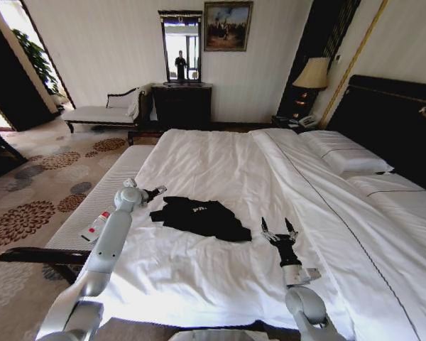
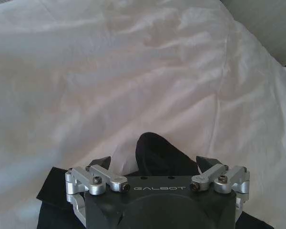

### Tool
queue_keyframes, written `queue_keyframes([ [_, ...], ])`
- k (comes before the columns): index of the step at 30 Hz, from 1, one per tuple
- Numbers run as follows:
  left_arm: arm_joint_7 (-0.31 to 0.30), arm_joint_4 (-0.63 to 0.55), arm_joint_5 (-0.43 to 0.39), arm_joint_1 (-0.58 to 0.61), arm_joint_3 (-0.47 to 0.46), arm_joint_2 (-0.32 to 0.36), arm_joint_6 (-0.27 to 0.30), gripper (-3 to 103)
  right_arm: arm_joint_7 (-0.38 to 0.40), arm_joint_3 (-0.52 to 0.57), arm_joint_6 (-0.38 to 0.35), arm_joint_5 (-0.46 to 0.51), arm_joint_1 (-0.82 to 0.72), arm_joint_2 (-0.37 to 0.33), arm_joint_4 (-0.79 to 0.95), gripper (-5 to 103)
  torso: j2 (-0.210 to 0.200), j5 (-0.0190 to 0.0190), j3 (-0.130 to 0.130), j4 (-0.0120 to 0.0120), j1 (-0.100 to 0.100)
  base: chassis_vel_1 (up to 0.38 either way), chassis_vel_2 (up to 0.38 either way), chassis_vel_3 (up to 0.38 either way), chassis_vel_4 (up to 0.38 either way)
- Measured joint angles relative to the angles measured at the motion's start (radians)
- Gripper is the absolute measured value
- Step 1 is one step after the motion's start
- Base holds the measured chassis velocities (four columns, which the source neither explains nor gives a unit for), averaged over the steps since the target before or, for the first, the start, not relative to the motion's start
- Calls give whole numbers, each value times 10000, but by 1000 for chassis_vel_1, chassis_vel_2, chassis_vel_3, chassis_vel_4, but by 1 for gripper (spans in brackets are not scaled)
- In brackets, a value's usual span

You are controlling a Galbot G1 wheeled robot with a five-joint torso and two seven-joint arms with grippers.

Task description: Fold the clothes on the bed.

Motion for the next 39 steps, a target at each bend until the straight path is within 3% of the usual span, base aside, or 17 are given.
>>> queue_keyframes([
  [2, 40, 133, 53, 9, -21, -107, -3, 100, 0, 0, 0, -1, -1, -3, -8, 100, 0, 0, 0, -1, 0, 0, 0, 0, 0],
  [8, 922, 1333, 887, -240, -153, -584, -23, 100, 0, -61, 11, -27, 94, -59, -163, 100, 0, 1, -1, 1, 0, 0, 0, 0, 0],
  [20, 1130, 2375, 1219, -998, -451, -819, -37, 98, -4, -123, 46, -35, 206, -109, -244, 100, 1, 0, -1, 0, 0, 0, 0, 0, 0],
  [23, 1178, 2529, 1284, -1087, -481, -830, -37, 86, -9, -122, 62, -34, 216, -116, -246, 100, 0, 0, -1, 0, 0, 0, 0, 0, 0],
  [25, 1205, 2529, 1322, -1076, -480, -830, -37, 86, -10, -120, 66, -33, 216, -118, -246, 100, 0, 0, -1, 0, 0, 0, 0, 0, 0],
  [28, 1333, 2484, 1458, -957, -470, -822, -57, 70, -12, -96, 81, -12, 247, -134, -246, 100, 0, -2, -1, 1, 0, 0, 0, 0, 0],
  [29, 1333, 2484, 1458, -957, -470, -822, -57, 70, -12, -96, 81, -12, 247, -134, -246, 100, 0, -2, -1, 1, 0, 0, 0, 0, 0],
  [34, 1373, 2414, 1497, -889, -419, -736, -71, 48, 2, -74, 92, 40, 306, -150, -247, 100, 0, -1, -1, 0, 0, 0, 0, 0, 0],
  [37, 1462, 2458, 1632, -894, -362, -701, -128, 43, 14, -69, 99, 57, 308, -149, -246, 100, 0, 0, -1, 1, 0, 0, 0, 0, 0],
  [39, 1552, 2544, 1791, -910, -305, -703, -169, 32, 21, -65, 100, 99, 295, -147, -217, 100, 1, -1, -1, 1, 0, 0, 0, 0, 0],
])
